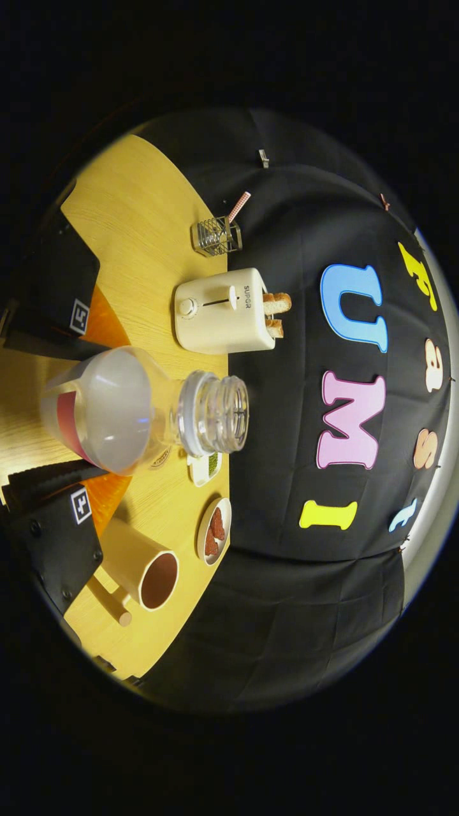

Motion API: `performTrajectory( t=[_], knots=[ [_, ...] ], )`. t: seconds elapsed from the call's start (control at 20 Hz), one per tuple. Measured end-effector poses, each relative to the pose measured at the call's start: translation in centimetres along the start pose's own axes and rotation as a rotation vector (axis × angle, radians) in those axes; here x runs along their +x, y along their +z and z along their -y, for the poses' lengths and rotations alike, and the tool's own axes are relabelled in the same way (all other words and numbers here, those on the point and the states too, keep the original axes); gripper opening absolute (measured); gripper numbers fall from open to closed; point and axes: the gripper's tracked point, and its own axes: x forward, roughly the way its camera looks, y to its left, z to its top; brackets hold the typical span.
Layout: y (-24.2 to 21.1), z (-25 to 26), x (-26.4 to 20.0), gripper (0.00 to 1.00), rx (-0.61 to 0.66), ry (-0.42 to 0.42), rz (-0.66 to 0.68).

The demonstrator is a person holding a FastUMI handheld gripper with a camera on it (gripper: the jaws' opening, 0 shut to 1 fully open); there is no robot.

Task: Take the bottle from table, then pour the juice into the cup, finally place the bottle on the coaster

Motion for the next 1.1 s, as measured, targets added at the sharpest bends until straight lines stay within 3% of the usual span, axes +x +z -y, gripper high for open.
performTrajectory(
  t=[0.6, 0.9, 1.1],
  knots=[
    [5.7, 0.9, -2.3, 0.71, 0.39, 0.048, -0.016],
    [8.2, 1.9, -2.6, 0.71, 0.617, 0.188, -0.073],
    [9.1, 2.5, -2.7, 0.71, 0.69, 0.279, -0.132]
  ],
)
